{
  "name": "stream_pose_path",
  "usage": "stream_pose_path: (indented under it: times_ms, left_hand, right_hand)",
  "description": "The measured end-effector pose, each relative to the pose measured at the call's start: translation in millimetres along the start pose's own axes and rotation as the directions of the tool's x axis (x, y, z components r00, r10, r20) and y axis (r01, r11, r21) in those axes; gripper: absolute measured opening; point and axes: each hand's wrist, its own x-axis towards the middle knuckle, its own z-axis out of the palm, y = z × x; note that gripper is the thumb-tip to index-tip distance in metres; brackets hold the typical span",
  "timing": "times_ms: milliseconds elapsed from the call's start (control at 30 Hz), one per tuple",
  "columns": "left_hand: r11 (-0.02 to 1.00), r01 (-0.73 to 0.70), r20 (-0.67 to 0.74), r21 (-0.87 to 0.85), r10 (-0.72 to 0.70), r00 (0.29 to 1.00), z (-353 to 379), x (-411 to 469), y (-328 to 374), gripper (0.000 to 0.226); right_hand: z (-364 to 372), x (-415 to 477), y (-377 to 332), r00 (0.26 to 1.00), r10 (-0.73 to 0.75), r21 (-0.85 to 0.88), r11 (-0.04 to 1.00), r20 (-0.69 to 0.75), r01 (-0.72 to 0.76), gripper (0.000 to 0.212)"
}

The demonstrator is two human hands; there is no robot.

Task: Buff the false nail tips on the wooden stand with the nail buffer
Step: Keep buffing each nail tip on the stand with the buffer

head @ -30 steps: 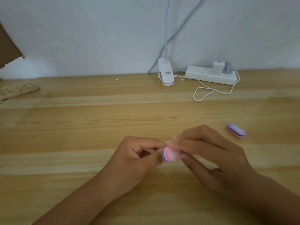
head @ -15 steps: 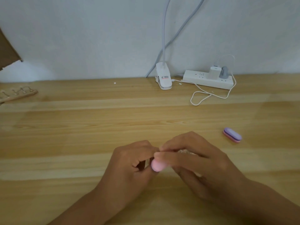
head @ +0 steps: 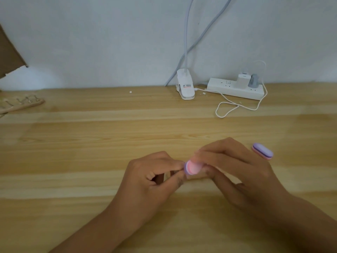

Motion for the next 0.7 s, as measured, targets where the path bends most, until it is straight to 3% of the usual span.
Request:
stream_pose_path:
  times_ms: [100, 233, 367, 533, 700]
  left_hand:
    - [0.999, 0.004, 0.044, -0.042, -0.002, 0.999, -2, -1, 0, 0.012]
    - [0.987, 0.098, 0.059, -0.128, -0.091, 0.994, -2, -2, -1, 0.009]
    - [0.975, 0.119, 0.111, -0.189, -0.099, 0.989, -3, -2, -2, 0.018]
    - [0.991, 0.099, 0.069, -0.092, -0.093, 0.993, -1, -2, -3, 0.012]
    - [0.994, 0.070, 0.062, -0.088, -0.065, 0.996, -1, -2, -2, 0.008]
  right_hand:
    - [9, -3, -9, 0.998, -0.055, 0.061, 0.997, 0.016, 0.054, 0.027]
    - [-2, 3, -1, 0.999, -0.010, -0.121, 0.993, -0.031, 0.006, 0.021]
    - [9, -5, -11, 0.998, -0.063, 0.021, 0.998, 0.002, 0.063, 0.030]
    - [-1, 0, 3, 1.000, -0.030, -0.102, 0.994, 0.005, 0.030, 0.024]
    - [9, -5, -3, 0.997, -0.057, -0.007, 0.998, 0.058, 0.058, 0.034]
